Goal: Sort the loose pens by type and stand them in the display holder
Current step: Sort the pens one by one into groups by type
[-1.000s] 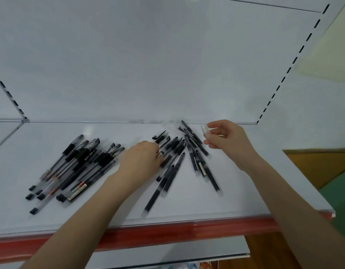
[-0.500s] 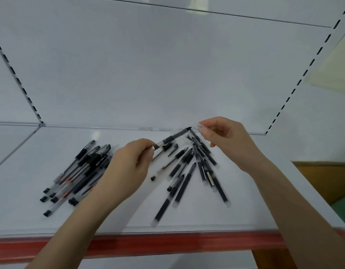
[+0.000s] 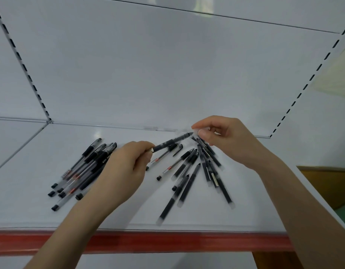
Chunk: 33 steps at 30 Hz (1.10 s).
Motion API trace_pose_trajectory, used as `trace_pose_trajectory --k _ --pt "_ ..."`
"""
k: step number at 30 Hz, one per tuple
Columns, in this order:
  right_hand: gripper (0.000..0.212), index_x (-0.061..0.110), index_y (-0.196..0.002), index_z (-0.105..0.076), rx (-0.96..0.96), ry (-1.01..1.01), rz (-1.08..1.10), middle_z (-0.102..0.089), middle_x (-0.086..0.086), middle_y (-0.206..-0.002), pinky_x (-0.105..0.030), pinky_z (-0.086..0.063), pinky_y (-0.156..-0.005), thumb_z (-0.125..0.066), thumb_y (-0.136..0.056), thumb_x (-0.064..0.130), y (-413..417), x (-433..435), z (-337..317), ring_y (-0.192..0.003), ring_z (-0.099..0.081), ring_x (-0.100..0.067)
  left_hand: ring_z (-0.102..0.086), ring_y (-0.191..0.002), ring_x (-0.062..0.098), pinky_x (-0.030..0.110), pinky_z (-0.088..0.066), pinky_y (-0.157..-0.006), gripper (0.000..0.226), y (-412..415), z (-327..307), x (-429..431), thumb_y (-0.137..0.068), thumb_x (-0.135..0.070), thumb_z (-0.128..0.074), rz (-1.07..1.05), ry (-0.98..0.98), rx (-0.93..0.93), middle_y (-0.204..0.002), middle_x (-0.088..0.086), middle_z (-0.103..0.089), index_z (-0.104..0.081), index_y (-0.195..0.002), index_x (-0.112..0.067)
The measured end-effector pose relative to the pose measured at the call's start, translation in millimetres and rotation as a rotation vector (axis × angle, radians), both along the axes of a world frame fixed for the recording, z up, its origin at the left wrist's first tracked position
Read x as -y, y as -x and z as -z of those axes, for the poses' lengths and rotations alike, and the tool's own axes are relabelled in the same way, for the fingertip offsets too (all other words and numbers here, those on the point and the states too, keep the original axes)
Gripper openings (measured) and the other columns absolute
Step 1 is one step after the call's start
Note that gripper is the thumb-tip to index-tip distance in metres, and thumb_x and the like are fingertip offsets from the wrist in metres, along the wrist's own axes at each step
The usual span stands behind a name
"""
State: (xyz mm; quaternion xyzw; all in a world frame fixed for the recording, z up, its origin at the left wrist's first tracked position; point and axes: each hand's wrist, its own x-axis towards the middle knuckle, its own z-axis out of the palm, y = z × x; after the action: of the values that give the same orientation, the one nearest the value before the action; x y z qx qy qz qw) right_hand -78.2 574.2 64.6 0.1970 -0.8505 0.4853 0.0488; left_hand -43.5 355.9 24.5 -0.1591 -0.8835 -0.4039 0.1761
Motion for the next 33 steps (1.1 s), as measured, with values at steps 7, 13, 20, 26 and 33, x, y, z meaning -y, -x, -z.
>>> trace_pose_trajectory --k 7,13,20,26,33 --pt "0.016 0.022 -0.088 -0.065 0.074 0.191 -0.016 -0.066 0.012 -0.066 -0.013 -0.049 -0.063 -0.06 -0.085 0.007 -4 4 -2 -0.063 -0.06 0.001 -0.048 -0.069 -0.005 0.005 -0.035 -0.062 0.014 -4 -4 -5 -0.09 -0.015 -0.049 0.032 -0.001 -0.022 -0.058 -0.007 -0.051 -0.063 -0.087 -0.019" --pt "0.017 0.017 -0.092 -0.065 -0.005 0.403 0.088 -0.067 0.008 -0.067 -0.017 -0.052 -0.064 -0.052 -0.09 0.006 -6 22 11 -0.065 -0.062 -0.004 -0.049 -0.057 -0.007 0.004 -0.035 -0.054 0.015 -4 -3 -11 -0.09 -0.013 -0.051 0.031 -0.05 -0.041 -0.057 -0.009 -0.053 -0.066 -0.089 -0.014" --pt "0.017 0.015 -0.098 -0.064 -0.012 0.369 0.108 -0.063 0.003 -0.07 -0.015 -0.051 -0.065 -0.052 -0.09 0.004 -4 34 21 -0.062 -0.06 -0.002 -0.055 -0.076 0.015 0.019 -0.041 -0.064 0.025 -2 12 -9 -0.082 -0.024 -0.047 -0.012 -0.13 -0.011 -0.062 0.008 -0.062 -0.066 -0.086 -0.008" --pt "0.022 0.012 -0.113 -0.058 0.104 0.251 0.07 -0.067 0.0 -0.085 -0.016 -0.053 -0.067 -0.051 -0.092 0.011 16 33 30 -0.071 -0.065 -0.002 -0.058 -0.073 0.012 0.02 -0.044 -0.063 0.014 4 18 8 -0.087 -0.015 -0.055 -0.101 -0.028 0.01 -0.066 -0.004 -0.065 -0.068 -0.085 -0.011" --pt "0.013 0.009 -0.099 -0.066 -0.02 -0.091 0.228 -0.067 -0.004 -0.093 -0.008 -0.046 -0.075 -0.059 -0.088 0.011 64 14 55 -0.082 -0.059 -0.011 -0.056 -0.074 0.037 0.033 -0.038 -0.063 0.015 13 46 63 -0.085 -0.013 -0.06 -0.504 0.267 0.006 -0.078 0.019 -0.057 -0.07 -0.085 -0.001"
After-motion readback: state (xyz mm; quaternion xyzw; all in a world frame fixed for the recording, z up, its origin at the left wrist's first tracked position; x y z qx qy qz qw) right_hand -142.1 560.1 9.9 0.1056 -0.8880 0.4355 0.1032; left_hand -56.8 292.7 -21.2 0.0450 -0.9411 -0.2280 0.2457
